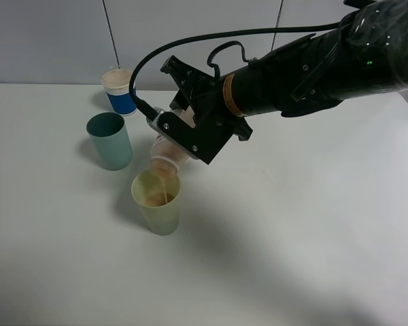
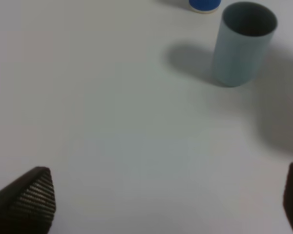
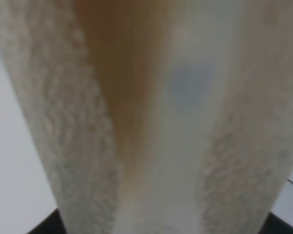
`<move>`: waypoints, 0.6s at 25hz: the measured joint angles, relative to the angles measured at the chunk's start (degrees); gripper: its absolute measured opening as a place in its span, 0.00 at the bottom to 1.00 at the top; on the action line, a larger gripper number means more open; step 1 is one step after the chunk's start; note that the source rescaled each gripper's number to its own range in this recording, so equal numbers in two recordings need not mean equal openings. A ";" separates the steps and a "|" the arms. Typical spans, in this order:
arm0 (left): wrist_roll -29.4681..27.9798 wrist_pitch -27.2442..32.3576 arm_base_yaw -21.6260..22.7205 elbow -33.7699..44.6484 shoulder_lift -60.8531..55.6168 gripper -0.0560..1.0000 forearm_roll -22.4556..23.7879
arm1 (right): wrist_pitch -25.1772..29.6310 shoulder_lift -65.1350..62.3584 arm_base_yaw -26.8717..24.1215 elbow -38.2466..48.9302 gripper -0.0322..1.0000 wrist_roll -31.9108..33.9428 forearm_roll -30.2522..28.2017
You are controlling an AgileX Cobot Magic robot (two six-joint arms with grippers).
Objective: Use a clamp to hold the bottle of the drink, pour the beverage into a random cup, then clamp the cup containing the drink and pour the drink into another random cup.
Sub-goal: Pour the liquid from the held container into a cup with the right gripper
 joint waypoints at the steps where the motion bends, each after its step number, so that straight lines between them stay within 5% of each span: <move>1: 0.00 0.00 0.00 0.00 0.00 0.95 0.00 | 0.00 0.00 0.00 0.00 0.03 -0.16 0.00; 15: 0.00 0.00 0.00 0.00 0.00 0.95 0.00 | -0.41 -0.04 0.00 -2.79 0.03 -0.35 0.43</move>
